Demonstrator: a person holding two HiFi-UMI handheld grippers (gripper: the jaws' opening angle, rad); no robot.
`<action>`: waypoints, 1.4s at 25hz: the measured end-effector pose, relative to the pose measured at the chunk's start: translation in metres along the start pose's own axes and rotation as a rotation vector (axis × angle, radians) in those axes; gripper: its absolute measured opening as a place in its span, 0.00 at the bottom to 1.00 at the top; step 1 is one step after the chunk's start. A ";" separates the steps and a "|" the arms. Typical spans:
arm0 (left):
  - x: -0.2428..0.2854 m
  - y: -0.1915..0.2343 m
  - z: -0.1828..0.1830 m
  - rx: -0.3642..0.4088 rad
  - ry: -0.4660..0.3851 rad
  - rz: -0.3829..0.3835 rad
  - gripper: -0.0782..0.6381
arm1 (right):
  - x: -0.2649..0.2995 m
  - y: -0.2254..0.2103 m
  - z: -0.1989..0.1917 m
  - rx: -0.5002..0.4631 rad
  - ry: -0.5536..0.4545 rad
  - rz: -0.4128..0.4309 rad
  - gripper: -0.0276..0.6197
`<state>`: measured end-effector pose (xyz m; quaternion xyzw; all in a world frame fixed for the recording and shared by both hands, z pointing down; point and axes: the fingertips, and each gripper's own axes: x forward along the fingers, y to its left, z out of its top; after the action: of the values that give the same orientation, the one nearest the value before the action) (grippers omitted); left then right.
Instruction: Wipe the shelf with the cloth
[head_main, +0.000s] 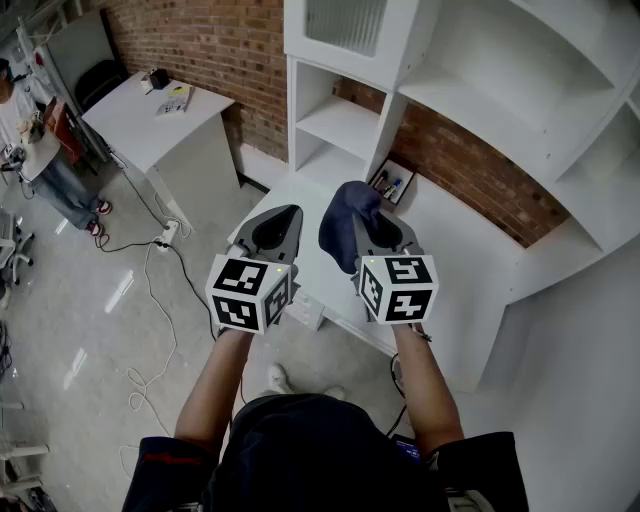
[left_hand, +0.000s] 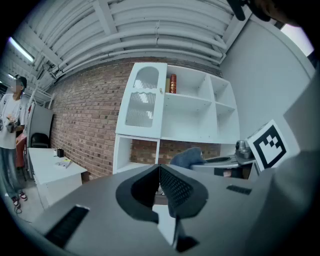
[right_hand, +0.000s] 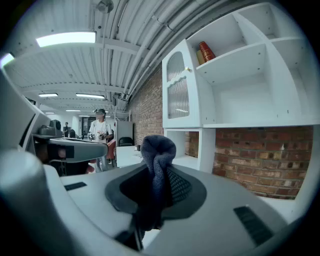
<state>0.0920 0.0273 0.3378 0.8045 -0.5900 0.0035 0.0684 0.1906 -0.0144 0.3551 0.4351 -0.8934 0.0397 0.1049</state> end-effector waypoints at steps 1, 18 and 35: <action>-0.001 0.002 0.001 0.000 0.000 -0.001 0.13 | 0.001 0.002 0.001 -0.001 0.001 0.000 0.17; -0.025 0.052 0.016 -0.006 -0.040 -0.037 0.13 | 0.029 0.053 0.019 -0.033 0.006 -0.023 0.17; -0.027 0.075 0.013 0.005 -0.037 -0.145 0.13 | 0.046 0.077 0.021 -0.007 0.008 -0.102 0.17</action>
<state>0.0117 0.0295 0.3301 0.8453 -0.5312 -0.0150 0.0558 0.0993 -0.0051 0.3469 0.4794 -0.8698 0.0329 0.1118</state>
